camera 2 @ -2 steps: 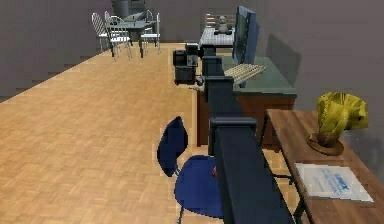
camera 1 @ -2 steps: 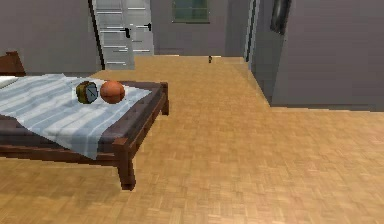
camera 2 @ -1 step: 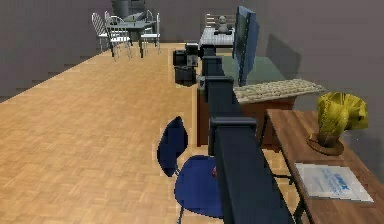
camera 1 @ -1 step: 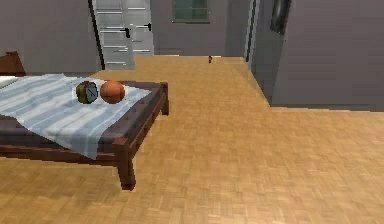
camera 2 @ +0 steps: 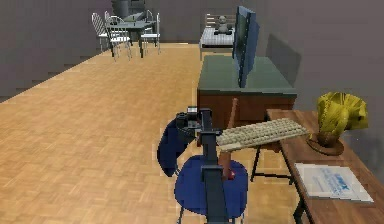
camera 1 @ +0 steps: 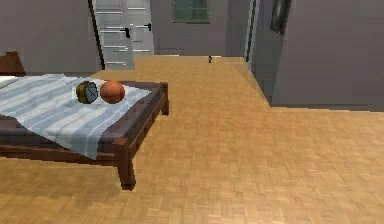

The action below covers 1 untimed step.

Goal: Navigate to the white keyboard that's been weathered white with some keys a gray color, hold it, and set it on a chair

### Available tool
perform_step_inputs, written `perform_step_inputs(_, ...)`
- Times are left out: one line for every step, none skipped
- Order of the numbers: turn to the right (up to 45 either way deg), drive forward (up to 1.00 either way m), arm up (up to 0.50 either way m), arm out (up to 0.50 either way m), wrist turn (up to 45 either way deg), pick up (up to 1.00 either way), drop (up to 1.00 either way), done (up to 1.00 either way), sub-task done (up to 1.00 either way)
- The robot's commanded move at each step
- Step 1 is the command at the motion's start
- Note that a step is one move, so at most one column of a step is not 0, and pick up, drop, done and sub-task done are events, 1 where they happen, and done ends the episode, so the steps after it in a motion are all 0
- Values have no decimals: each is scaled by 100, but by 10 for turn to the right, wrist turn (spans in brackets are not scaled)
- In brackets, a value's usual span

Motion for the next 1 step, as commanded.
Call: perform_step_inputs(0,0,-32,0,0,0,0,0,0)
